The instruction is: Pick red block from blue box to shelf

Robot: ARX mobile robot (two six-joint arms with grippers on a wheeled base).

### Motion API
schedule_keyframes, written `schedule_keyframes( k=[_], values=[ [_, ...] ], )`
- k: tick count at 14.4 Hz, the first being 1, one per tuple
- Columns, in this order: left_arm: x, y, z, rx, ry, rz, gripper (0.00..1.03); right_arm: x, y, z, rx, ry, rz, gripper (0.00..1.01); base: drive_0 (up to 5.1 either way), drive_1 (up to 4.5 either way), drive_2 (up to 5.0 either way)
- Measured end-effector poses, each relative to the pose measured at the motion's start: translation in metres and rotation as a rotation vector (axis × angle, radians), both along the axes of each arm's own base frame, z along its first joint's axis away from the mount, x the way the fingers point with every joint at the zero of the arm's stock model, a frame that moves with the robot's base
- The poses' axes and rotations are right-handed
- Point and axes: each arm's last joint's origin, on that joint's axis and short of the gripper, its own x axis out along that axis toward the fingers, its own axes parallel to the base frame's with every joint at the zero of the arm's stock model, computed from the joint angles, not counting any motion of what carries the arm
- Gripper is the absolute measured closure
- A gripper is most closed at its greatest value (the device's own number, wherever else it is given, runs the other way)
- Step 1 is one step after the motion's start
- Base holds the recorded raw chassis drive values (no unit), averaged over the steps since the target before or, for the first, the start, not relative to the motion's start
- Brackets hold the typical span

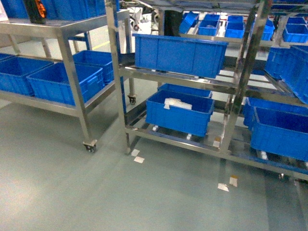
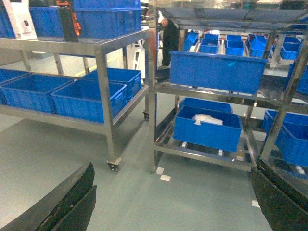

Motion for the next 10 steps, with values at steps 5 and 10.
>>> schedule_keyframes(
  k=[5, 10],
  values=[
    [0.0000, 0.0000, 0.0000, 0.000, 0.000, 0.000, 0.05, 0.0000, 0.0000, 0.0000, 0.000, 0.000, 0.000, 0.73, -1.5, -1.55, -1.5],
    [0.0000, 0.0000, 0.0000, 0.000, 0.000, 0.000, 0.05, 0.0000, 0.0000, 0.0000, 0.000, 0.000, 0.000, 0.73, -1.6, -1.56, -1.6]
  ],
)
